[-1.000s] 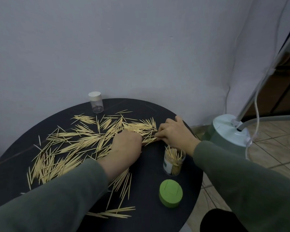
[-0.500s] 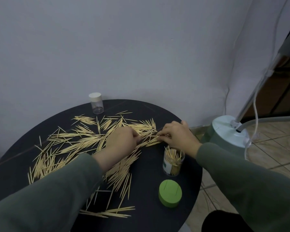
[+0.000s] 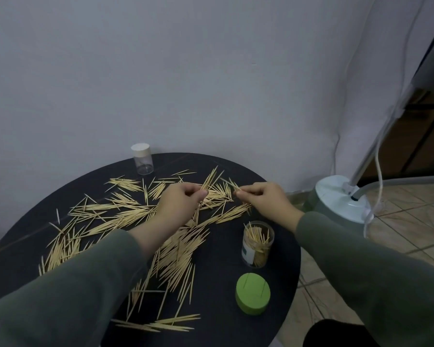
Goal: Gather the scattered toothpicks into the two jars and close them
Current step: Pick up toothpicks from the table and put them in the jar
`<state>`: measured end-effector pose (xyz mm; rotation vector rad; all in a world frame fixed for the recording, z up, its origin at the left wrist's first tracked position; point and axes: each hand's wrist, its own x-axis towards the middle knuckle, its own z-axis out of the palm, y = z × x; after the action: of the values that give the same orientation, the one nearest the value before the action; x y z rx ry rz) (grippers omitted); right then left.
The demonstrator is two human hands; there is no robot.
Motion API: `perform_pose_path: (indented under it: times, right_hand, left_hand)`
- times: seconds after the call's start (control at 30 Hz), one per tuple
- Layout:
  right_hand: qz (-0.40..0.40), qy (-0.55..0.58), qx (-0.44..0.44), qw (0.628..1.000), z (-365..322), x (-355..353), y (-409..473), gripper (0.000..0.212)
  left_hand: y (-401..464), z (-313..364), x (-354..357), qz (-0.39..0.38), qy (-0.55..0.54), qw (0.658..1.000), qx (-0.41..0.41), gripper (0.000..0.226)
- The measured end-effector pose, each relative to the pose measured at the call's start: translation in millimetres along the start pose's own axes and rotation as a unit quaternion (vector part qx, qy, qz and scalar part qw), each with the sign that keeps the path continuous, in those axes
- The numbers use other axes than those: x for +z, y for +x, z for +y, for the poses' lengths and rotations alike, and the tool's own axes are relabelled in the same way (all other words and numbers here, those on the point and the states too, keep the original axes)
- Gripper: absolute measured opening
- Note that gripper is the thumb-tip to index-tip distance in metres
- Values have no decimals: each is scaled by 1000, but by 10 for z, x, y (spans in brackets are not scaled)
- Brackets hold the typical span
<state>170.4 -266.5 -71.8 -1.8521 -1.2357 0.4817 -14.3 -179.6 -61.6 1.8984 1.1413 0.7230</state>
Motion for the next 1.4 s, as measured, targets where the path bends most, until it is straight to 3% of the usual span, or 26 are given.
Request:
perform_pose_path:
  times: [0.2,0.47,0.67,0.83,1.2,1.4]
  right_hand:
    - [-23,188,76,979,-157,-103,-102,18]
    - [21,274,34,961,-355,-330,-340,12]
    - [26,272,37,961,-292,-358,-715,13]
    - [59,315,49,946,-233,-298,-851,12]
    - [-1,299,58,953,-64,-165,-899,16]
    - [-18,264,32,964,-19,-166,-905,20]
  left_hand:
    - [-130,171,62,-16,-174,985,0,25]
    - [-381,588,40,-7,-294,956,17,27]
    - [-706,579,282,-77,-289,954,2,16]
    - [-805,433,481,-73,-310,948,-28,19]
    - [-896,290,526,-96,-341,934,-52,14]
    - [-893,220,527,-119,-331,935,-45,23]
